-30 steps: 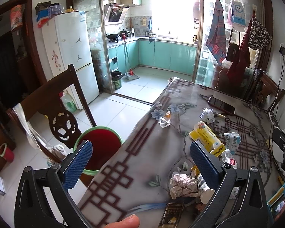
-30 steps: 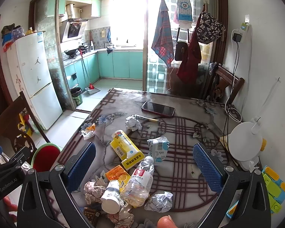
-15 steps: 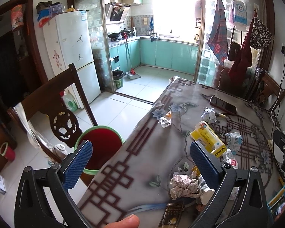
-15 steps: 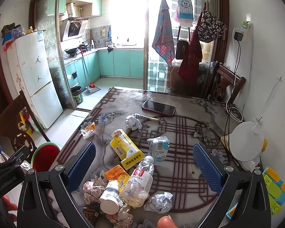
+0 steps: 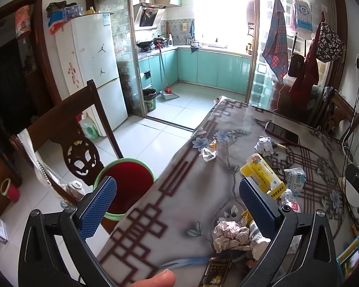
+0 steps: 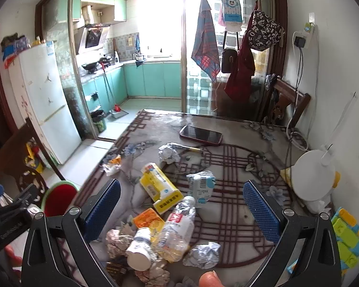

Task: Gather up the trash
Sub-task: 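Grasp the white patterned paper cup with the right tool while the left tool grasps crumpled paper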

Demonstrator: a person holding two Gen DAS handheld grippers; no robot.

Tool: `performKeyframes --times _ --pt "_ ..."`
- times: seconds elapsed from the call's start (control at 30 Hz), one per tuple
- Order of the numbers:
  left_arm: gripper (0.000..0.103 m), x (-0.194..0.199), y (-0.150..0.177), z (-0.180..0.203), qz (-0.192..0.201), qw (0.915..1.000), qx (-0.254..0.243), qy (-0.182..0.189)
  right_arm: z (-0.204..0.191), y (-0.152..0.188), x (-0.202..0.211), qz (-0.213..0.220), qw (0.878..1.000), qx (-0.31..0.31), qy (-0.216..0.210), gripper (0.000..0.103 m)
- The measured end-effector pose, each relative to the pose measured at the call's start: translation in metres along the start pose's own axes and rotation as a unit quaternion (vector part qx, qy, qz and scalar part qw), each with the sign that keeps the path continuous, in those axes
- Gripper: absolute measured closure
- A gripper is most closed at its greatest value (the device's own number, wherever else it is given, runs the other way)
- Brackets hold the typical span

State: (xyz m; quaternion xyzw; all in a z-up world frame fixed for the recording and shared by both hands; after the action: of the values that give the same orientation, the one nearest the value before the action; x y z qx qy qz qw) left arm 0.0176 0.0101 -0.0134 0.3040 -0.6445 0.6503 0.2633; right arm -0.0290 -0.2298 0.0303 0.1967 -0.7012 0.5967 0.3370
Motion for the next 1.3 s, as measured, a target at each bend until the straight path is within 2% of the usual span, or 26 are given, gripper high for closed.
performKeyframes --times 0.13,0.23,0.33,0.4,0.43,0.53,0.6,0.67,0.7,0.9,0.97,1.1,1.17,1.3 --pt "0.0 -0.002 0.0 0.002 -0.005 1.0 0.0 0.0 0.005 0.0 0.0 0.003 0.999 -0.014 -0.034 0.0" --pt "0.0 -0.001 -0.001 0.002 -0.001 0.9997 0.002 0.024 0.005 0.001 0.0 0.007 0.996 -0.013 -0.083 0.0" --pt "0.0 -0.005 0.004 0.005 0.003 0.9991 -0.023 0.036 0.011 0.01 -0.007 0.003 0.992 -0.019 -0.124 0.0" --pt "0.0 -0.017 0.01 0.006 -0.015 0.9981 -0.045 0.04 0.018 0.019 -0.017 -0.027 0.987 -0.031 -0.153 0.0" --pt "0.0 -0.024 0.014 0.006 -0.031 0.9973 -0.05 0.043 0.019 0.028 -0.024 -0.046 0.987 -0.026 -0.154 0.0" --pt "0.0 -0.043 0.03 0.005 -0.075 0.9939 -0.054 0.06 0.015 0.053 -0.041 -0.082 0.987 0.014 -0.137 0.0" --pt "0.0 -0.054 0.039 0.008 -0.097 0.9917 -0.064 0.055 0.008 0.07 -0.056 -0.115 0.984 0.031 -0.132 0.0" --pt "0.0 -0.058 0.045 0.011 -0.11 0.989 -0.073 0.067 0.002 0.081 -0.073 -0.148 0.979 0.035 -0.135 0.0" --pt "0.0 -0.061 0.048 0.013 -0.118 0.9867 -0.077 0.081 -0.003 0.087 -0.082 -0.168 0.974 0.036 -0.15 0.0" --pt "0.0 -0.071 0.057 0.005 -0.14 0.9833 -0.082 0.083 -0.024 0.106 -0.117 -0.214 0.957 0.038 -0.194 0.003" --pt "0.0 -0.074 0.06 0.001 -0.142 0.9846 -0.076 0.068 -0.028 0.112 -0.13 -0.23 0.953 0.034 -0.196 0.02" --pt "0.0 -0.079 0.062 0.0 -0.15 0.9839 -0.071 0.067 -0.03 0.119 -0.158 -0.252 0.95 0.028 -0.183 0.038" --pt "0.0 -0.083 0.063 0.005 -0.158 0.9813 -0.078 0.077 -0.03 0.122 -0.165 -0.259 0.947 0.029 -0.187 0.062" --pt "0.0 -0.087 0.065 0.019 -0.16 0.9767 -0.104 0.098 -0.022 0.114 -0.151 -0.235 0.95 0.028 -0.202 0.062"
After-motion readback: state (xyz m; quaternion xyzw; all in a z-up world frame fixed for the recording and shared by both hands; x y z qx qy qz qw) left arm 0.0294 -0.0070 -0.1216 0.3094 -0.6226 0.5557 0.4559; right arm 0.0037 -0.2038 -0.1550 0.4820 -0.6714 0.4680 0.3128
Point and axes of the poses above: each gripper's, at about its wrist camera, not at the fingertips, and x roughly against the way its jaws point, z to its right, y to its underside, the point moved 2 cm from there along -x, roughly the way its jaws point, and after that the axes turned 7 degrees about -z, right-handed, at the moved point
